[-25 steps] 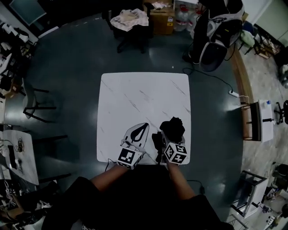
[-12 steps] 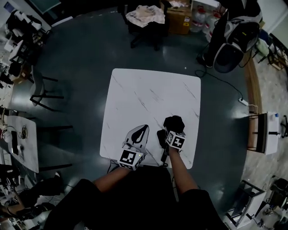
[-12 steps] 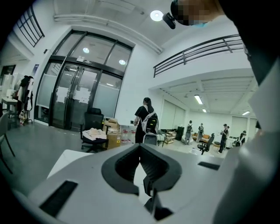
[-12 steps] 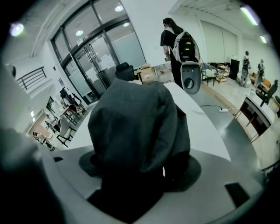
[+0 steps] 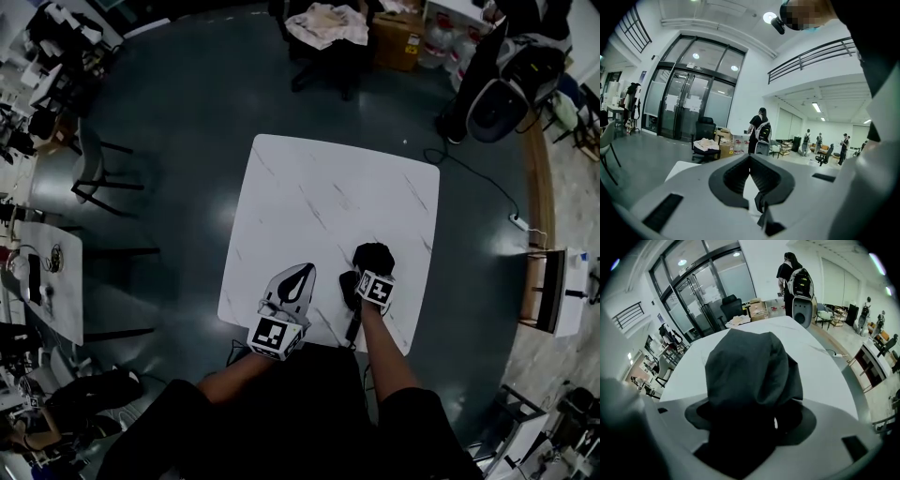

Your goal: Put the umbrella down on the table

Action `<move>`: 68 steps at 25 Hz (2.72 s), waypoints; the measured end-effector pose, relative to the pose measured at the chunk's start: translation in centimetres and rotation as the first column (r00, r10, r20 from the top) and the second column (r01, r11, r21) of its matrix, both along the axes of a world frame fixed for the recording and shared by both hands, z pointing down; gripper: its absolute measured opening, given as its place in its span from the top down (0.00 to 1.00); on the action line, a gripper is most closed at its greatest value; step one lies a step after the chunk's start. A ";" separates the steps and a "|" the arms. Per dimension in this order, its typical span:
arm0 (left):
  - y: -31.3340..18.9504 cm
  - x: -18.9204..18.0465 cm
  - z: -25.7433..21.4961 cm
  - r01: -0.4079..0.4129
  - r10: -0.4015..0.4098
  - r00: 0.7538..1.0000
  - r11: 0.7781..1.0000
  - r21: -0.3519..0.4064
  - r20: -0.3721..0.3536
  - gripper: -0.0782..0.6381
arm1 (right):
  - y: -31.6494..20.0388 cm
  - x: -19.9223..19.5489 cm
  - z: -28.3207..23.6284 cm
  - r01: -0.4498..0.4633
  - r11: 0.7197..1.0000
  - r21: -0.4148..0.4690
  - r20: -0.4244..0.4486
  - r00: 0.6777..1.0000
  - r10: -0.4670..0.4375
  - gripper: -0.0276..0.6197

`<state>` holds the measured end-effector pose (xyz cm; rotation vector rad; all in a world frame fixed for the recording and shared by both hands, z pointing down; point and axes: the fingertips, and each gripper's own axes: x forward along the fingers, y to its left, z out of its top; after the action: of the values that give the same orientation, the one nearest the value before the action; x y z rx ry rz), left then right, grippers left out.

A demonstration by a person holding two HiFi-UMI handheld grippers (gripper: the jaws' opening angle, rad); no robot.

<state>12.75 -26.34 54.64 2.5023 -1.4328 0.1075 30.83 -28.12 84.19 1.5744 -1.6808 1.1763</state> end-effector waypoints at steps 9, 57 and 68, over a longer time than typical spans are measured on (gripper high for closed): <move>1.6 -3.0 0.4 0.014 -0.014 1.000 1.000 -0.007 -0.004 0.88 | 0.7 -0.9 1.8 0.026 0.997 -0.069 0.038 0.999 -0.023 0.42; 14.3 -18.8 -7.7 -0.140 0.164 0.977 0.975 0.171 -0.133 0.88 | 17.1 -30.0 -34.4 0.019 0.699 0.715 0.105 0.985 -0.135 0.90; 13.8 -19.5 -7.8 -0.165 0.187 0.977 0.966 0.199 -0.100 0.88 | 17.5 -31.5 -35.5 0.111 0.632 0.767 -0.053 0.993 -0.110 0.92</move>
<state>-6.79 -12.52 46.83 2.7360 -1.2244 -0.1494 -0.69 -10.63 48.66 1.8774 -2.4289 0.3477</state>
